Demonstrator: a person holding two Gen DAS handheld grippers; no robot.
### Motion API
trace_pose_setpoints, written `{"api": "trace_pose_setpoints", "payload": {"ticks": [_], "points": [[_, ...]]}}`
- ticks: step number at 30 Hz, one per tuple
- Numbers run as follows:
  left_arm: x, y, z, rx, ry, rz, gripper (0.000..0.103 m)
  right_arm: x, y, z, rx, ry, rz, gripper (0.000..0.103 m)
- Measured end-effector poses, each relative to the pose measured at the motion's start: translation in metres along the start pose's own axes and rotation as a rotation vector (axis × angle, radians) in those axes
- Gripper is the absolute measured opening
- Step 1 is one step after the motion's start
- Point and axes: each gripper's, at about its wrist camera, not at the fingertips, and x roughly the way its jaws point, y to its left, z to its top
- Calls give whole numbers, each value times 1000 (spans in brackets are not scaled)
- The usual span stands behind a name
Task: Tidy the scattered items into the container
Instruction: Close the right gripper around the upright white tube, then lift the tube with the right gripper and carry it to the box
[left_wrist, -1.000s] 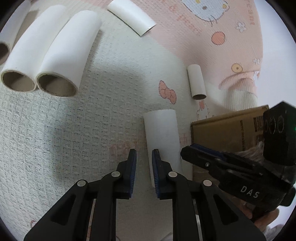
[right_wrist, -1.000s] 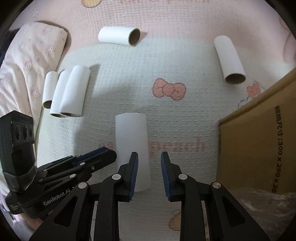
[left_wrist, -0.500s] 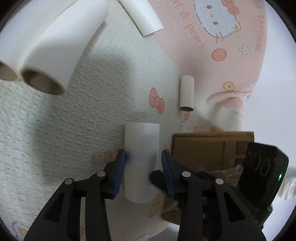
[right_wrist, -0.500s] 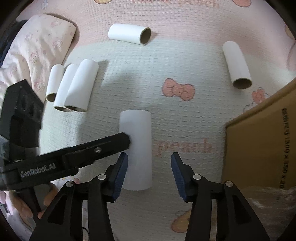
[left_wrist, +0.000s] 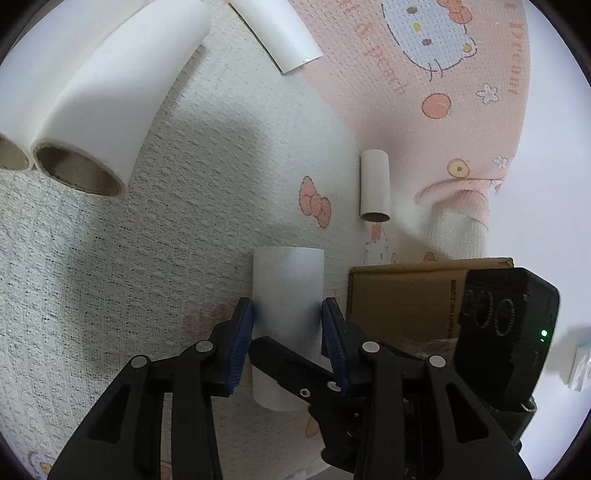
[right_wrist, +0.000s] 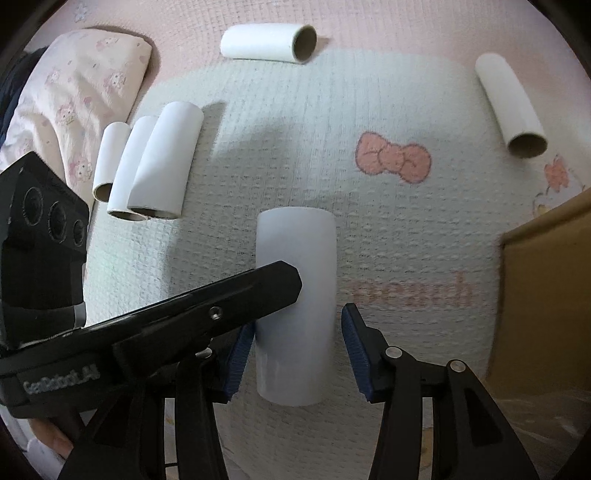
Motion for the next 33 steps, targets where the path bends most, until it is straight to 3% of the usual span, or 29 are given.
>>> {"api": "trace_pose_setpoints", "payload": {"ticks": [12,21,26,33], "points": [[-18,-25,-4,94,-51,20,39,-13,9,-8,-32,-13,-15,44],[-55,-57,-11,155,-91,-3,39,-54,27,-18,-115,-107,-13,44],[-70,-84,-20,230,-122,12,39,-73,43,-11,-181,-145,-72,44],[-80,-127,-24,318,-135,-6,39,-110,36,-16,-189,-211,-72,44]]}}
